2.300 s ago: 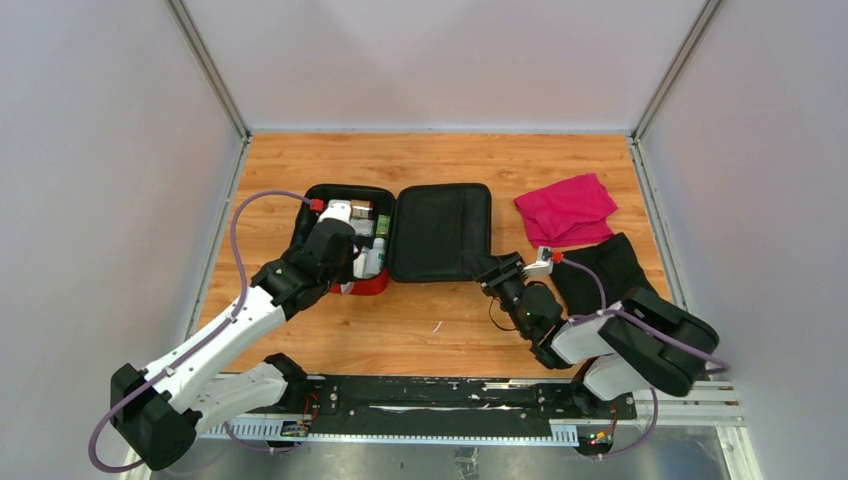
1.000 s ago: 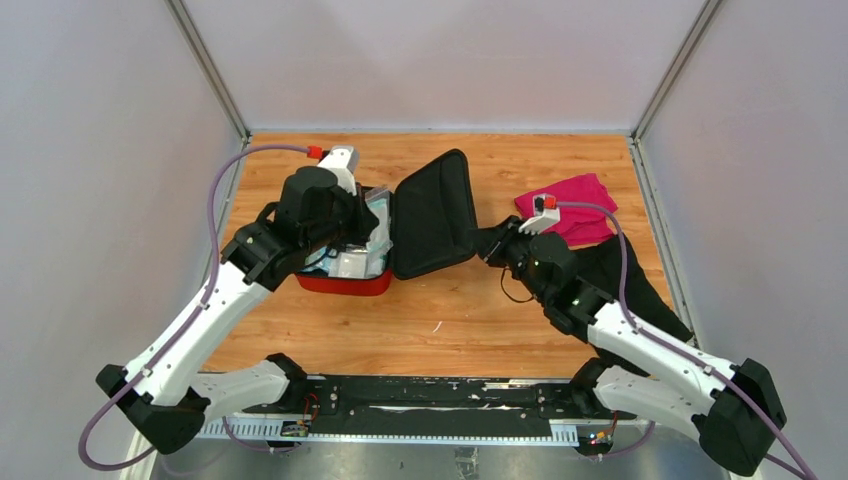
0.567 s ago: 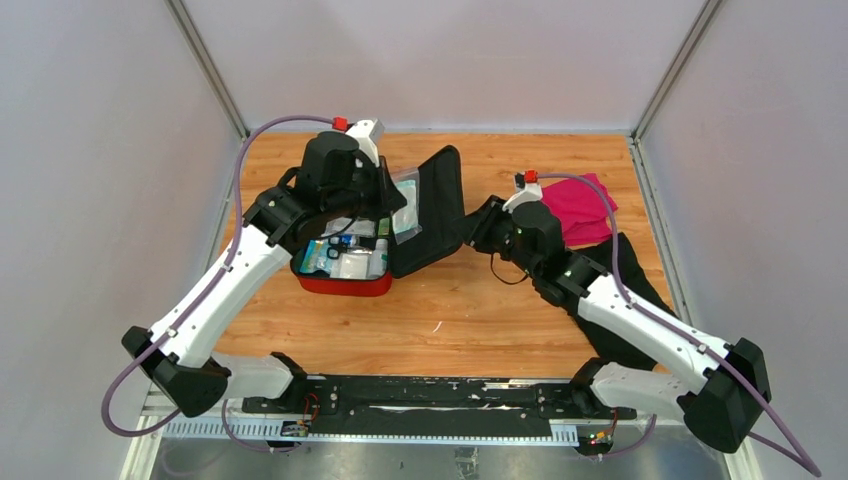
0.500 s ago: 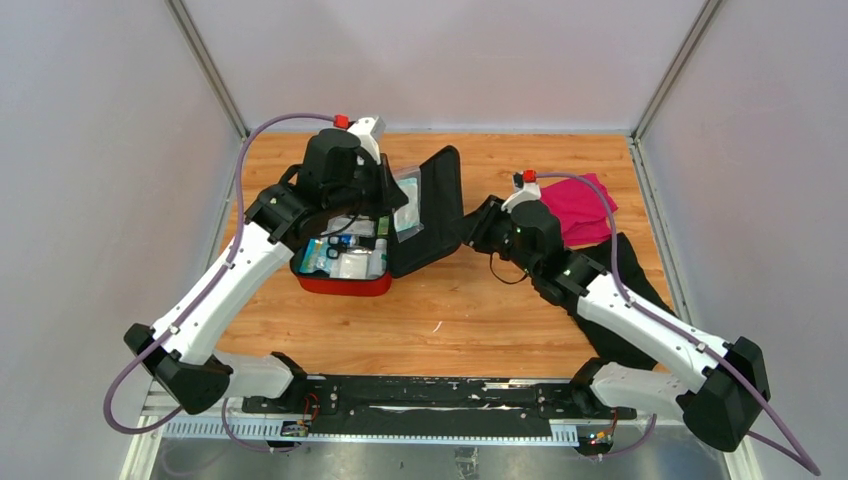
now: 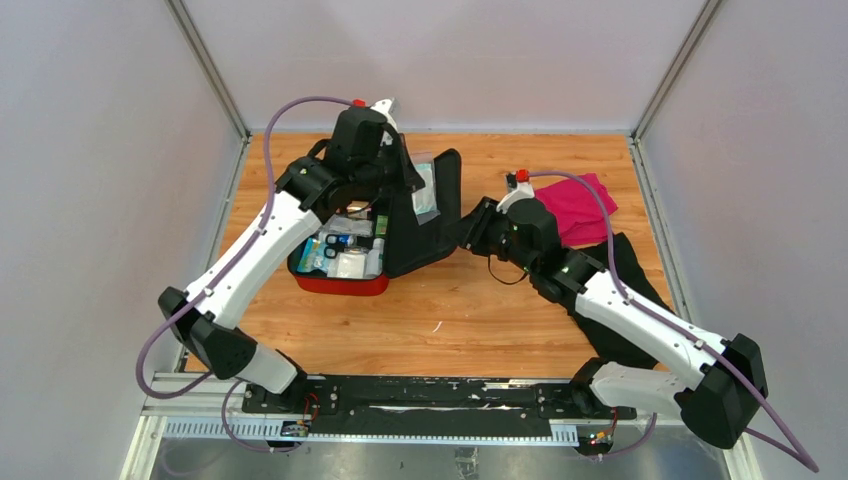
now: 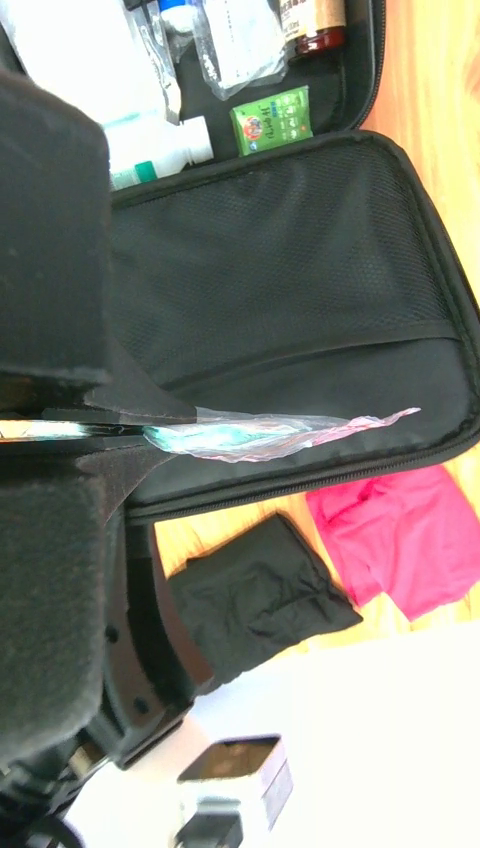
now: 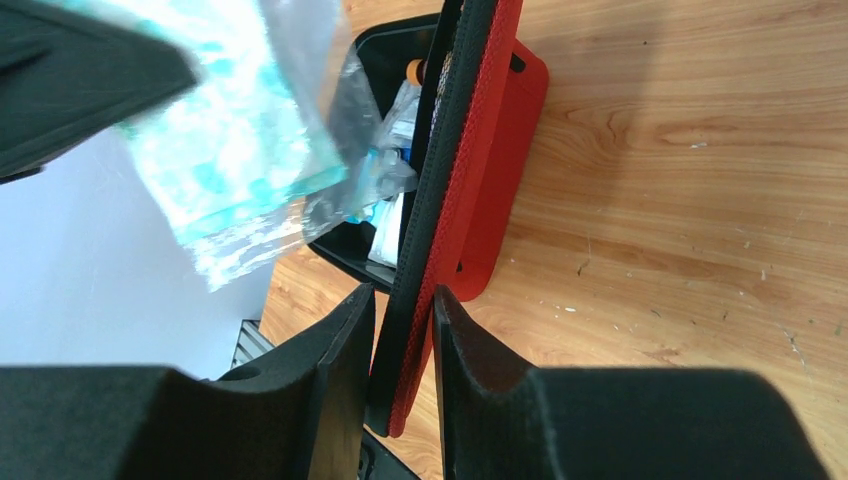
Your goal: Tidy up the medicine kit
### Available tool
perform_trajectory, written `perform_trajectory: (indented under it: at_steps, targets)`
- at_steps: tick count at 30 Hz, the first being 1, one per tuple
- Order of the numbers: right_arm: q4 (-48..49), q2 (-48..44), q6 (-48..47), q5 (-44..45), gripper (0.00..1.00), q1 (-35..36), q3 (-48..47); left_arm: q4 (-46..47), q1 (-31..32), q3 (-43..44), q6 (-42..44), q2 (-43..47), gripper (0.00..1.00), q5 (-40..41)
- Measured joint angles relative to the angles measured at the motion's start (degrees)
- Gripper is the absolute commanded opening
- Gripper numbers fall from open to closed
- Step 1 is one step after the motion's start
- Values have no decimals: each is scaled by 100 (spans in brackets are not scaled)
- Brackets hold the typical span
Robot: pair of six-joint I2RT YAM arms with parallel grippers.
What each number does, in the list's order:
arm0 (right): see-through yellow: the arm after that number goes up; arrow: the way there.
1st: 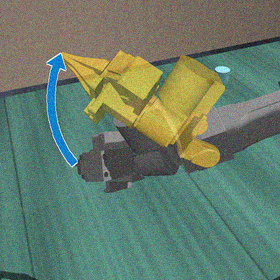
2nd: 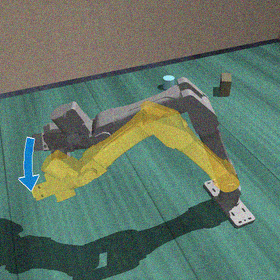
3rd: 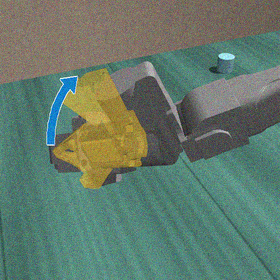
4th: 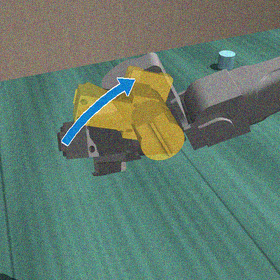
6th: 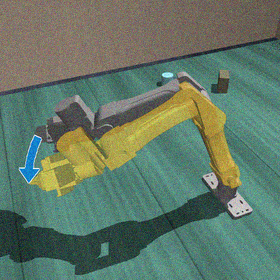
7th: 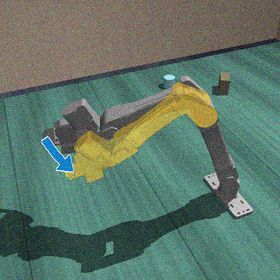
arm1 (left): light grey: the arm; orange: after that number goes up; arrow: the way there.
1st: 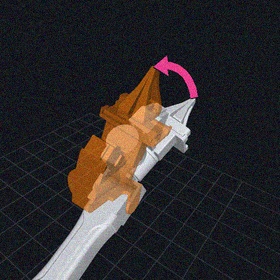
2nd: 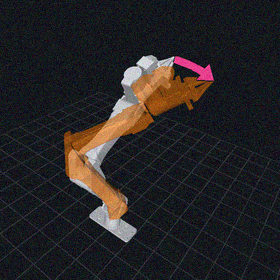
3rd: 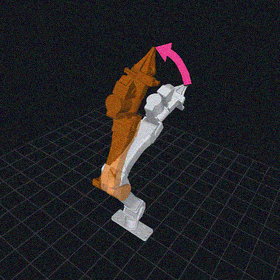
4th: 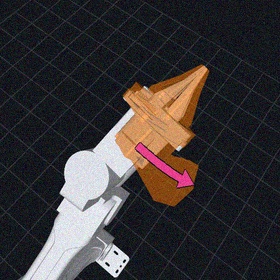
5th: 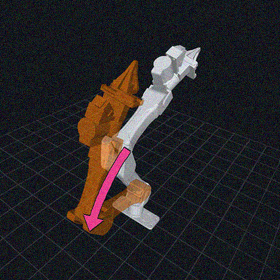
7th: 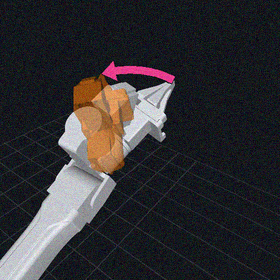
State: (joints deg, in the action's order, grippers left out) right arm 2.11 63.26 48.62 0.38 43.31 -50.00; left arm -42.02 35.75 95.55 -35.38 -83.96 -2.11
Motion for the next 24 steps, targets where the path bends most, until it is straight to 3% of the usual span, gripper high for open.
perform_trajectory:
  at_steps: [10, 24]
  targets:
    - [-22, 66, -33, -87, 32, 2, -122, -415, 0, 962, 284, -999, 0, 105]
    - [7, 212, -42, -192, 33, 2, -223, -800, 149, 1108, 612, -1360, 0, 254]
